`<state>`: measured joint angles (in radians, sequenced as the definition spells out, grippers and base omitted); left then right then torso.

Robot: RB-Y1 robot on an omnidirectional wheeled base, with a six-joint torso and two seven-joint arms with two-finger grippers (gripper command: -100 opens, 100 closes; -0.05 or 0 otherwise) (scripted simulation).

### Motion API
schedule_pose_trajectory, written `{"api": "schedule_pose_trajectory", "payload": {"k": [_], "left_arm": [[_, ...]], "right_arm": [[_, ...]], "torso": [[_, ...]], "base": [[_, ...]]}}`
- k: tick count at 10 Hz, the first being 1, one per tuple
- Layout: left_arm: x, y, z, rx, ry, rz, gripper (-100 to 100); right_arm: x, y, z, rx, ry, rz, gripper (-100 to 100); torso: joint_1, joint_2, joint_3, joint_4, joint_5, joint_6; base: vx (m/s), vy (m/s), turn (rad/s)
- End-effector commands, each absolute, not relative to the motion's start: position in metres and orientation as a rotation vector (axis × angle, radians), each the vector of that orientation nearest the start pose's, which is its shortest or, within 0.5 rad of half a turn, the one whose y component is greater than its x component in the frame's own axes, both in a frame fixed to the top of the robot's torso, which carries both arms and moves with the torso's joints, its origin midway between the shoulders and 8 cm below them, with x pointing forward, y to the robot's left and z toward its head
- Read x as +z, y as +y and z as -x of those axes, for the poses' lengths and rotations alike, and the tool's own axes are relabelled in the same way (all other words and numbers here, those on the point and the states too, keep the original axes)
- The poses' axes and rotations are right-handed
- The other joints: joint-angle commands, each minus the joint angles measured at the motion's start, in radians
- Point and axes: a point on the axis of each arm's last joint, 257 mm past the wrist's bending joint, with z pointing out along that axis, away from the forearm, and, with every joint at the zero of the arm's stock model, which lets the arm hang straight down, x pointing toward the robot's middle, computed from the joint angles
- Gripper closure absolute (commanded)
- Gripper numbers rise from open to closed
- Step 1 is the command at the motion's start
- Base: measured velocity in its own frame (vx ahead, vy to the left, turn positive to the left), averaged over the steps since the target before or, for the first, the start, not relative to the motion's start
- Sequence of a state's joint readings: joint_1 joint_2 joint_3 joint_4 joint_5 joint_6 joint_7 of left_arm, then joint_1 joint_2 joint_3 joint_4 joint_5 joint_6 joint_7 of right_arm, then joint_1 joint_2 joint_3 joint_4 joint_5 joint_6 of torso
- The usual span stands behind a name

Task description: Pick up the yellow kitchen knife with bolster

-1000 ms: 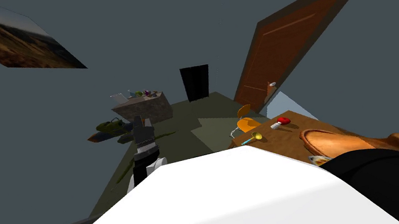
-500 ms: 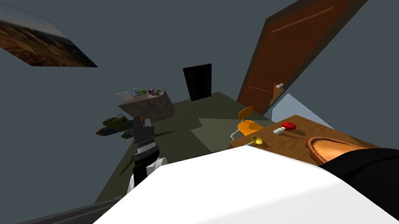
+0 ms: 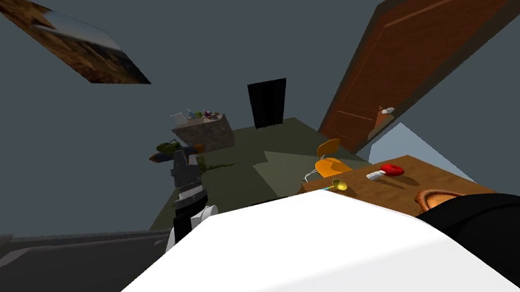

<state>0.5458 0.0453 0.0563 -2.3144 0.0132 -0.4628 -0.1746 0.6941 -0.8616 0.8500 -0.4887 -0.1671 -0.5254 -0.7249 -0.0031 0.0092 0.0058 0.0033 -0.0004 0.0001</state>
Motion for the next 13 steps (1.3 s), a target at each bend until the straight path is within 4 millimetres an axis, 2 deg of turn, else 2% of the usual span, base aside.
{"api": "schedule_pose_trajectory", "payload": {"k": [1, 4, 7, 9, 12, 13], "left_arm": [[0.020, 0.299, -0.337, -1.069, 0.711, 0.588, 0], [0.020, 0.299, -0.337, -1.069, 0.711, 0.589, 0], [0.020, 0.299, -0.337, -1.069, 0.711, 0.589, 0], [0.020, 0.299, -0.337, -1.069, 0.711, 0.589, 0], [0.020, 0.299, -0.337, -1.069, 0.711, 0.589, 0], [0.020, 0.299, -0.337, -1.069, 0.711, 0.589, 0]], "right_arm": [[-0.526, -0.553, 0.259, -0.120, 2.169, -2.171, -100], [-0.531, -0.536, 0.273, -0.125, 2.018, -2.318, -100], [-0.533, -0.527, 0.279, -0.128, 1.939, -2.388, -100], [-0.537, -0.509, 0.293, -0.138, 1.791, -2.508, -100], [-0.539, -0.500, 0.300, -0.144, 1.685, -2.582, -100], [-0.541, -0.491, 0.307, -0.150, 1.596, -2.642, -100]], "torso": [[0.000, 0.000, 0.000, 0.000, 0.000, 0.000], [0.001, -0.004, -0.002, -0.001, 0.000, 0.000], [0.001, -0.003, -0.001, 0.000, 0.000, 0.000], [-0.001, -0.002, -0.001, 0.000, 0.000, 0.000], [0.001, -0.001, 0.000, 0.000, 0.000, 0.000], [0.000, -0.004, -0.001, 0.000, 0.000, 0.001]], "base": [[-0.159, 0.012, 0.256], [-0.140, 0.042, 0.415], [-0.141, 0.048, 0.302], [-0.203, 0.060, 0.427], [-0.151, 0.080, 0.398], [-0.137, 0.106, 0.429]]}}
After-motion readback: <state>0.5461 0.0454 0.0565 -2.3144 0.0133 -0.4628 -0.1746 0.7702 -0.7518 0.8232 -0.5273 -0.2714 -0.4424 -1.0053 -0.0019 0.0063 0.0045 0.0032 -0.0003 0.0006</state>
